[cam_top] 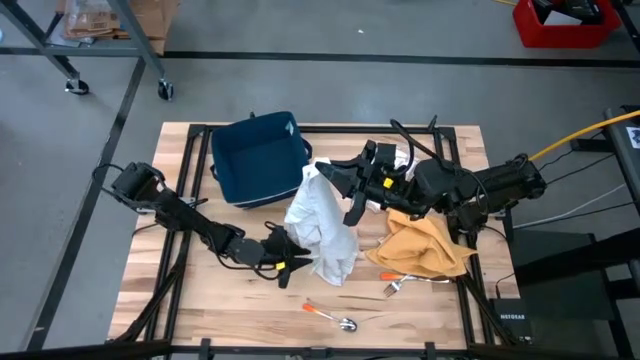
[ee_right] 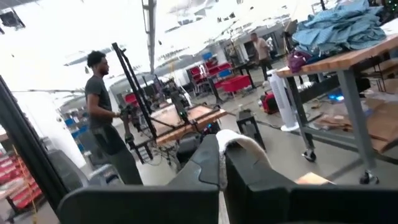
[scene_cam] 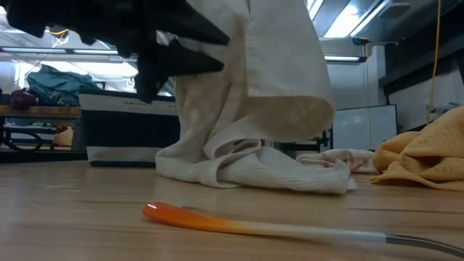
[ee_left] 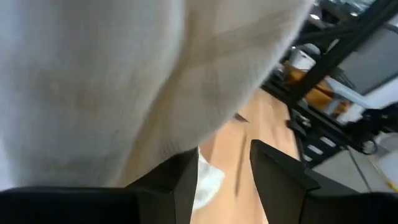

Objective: Fold towel
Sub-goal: Fold the left white patterned towel

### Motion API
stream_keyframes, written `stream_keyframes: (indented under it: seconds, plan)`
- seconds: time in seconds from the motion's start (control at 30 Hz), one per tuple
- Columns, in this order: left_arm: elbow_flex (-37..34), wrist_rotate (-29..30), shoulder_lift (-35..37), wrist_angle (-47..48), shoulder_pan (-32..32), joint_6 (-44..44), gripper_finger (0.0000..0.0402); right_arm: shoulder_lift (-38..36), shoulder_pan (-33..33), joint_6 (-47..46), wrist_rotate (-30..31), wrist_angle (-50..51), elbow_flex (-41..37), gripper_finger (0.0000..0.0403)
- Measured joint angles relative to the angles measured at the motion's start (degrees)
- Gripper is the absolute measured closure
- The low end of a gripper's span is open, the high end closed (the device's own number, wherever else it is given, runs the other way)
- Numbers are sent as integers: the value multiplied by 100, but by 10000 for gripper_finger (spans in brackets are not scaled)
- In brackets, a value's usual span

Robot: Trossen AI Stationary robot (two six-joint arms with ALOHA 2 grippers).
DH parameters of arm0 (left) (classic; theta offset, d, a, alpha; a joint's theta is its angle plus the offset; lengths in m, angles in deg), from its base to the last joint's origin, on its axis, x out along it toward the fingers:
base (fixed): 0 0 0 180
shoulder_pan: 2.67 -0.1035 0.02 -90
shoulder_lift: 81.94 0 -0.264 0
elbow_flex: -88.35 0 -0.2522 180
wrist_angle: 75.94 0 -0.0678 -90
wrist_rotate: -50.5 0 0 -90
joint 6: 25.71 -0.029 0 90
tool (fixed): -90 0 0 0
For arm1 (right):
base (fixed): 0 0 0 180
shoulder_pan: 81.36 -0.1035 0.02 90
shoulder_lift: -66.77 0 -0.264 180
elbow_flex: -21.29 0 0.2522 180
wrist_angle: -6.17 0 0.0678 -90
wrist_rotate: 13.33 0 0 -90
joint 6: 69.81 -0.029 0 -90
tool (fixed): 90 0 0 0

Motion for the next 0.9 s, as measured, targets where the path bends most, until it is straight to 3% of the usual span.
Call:
stream_keyframes:
  seconds: [0.17,0.57,0.9]
  plan:
    - [9,12,-117,-447,-122,-123,263,11,0,73,2,-89,0,400]
    - [326,10,-379,-423,-427,-1029,263,11,0,136,-2,-294,0,401]
    - [337,10,-383,301,-480,-988,263,11,0,138,-222,-341,0,401]
